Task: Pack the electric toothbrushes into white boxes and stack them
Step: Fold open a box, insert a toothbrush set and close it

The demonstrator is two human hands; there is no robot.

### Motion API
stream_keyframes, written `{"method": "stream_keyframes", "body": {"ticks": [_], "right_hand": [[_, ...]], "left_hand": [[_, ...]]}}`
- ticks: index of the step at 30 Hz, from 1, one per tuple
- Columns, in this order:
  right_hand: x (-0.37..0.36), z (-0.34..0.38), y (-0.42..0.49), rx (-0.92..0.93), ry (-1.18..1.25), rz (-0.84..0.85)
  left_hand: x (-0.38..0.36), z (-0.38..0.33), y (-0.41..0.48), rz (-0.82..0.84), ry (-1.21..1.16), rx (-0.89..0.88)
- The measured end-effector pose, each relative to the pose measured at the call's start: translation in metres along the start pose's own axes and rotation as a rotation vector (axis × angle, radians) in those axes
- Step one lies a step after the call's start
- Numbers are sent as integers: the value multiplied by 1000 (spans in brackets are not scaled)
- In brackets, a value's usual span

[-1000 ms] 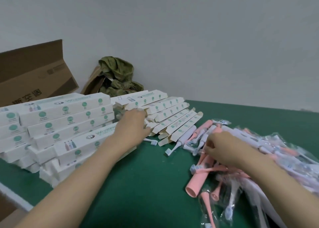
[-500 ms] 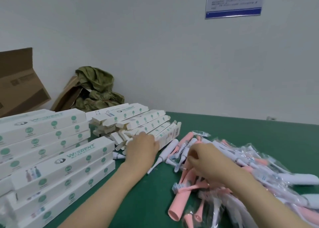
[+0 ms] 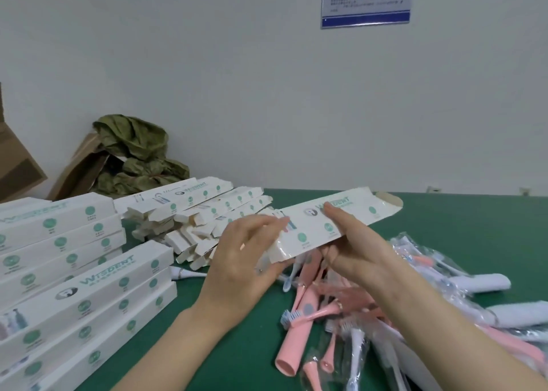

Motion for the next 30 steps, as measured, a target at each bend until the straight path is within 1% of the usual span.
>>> {"method": "stream_keyframes", "body": {"ticks": [2, 3, 6, 8, 11, 13, 15, 18, 20, 21, 22, 27, 29, 30], "right_hand": [[-1, -1, -3, 15, 23, 11], [-2, -1, -4, 14, 27, 17], [-5, -5, -6, 1, 57, 39], [-6, -9, -5, -7, 58, 40], [-6, -12, -2, -15, 66, 33], [-6, -14, -2, -25, 69, 45], [-5, -15, -3, -77, 32, 69], [-1, -14, -4, -220, -168, 103], [1, -10, -6, -236, -386, 120], [0, -8, -7, -195, -492, 127], [-3, -5, -8, -110, -571, 137], [-24, 3, -18, 556, -803, 187], [-32, 1, -25, 692, -863, 253], [-35, -1, -29, 709, -863, 298]], "left_hand": [[0, 3, -2, 0, -143, 269], [0, 6, -3, -7, -184, 356], [1, 14, -7, -2, -349, 517], [0, 12, -7, -16, -443, 547], [-2, 4, -5, -67, -566, 547], [-2, 0, -4, -128, -658, 522], [2, -1, -1, -220, -706, 515], [14, 4, 10, -442, -715, 579], [24, 9, 20, -542, -685, 592], [28, 11, 25, -545, -648, 576], [31, 11, 29, -520, -593, 551], [32, -4, 48, -304, -281, 381], [25, -15, 54, -211, -161, 283], [21, -20, 56, -181, -133, 263]]}}
Point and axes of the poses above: each hand's wrist, its own y-axis towards the middle knuckle, its own x-axis out of the back of the hand, z = x × y, the point moved 2 cm from there along y, towards the middle knuckle, and after that the axes turned 1 degree about y, right-handed, at the moved point
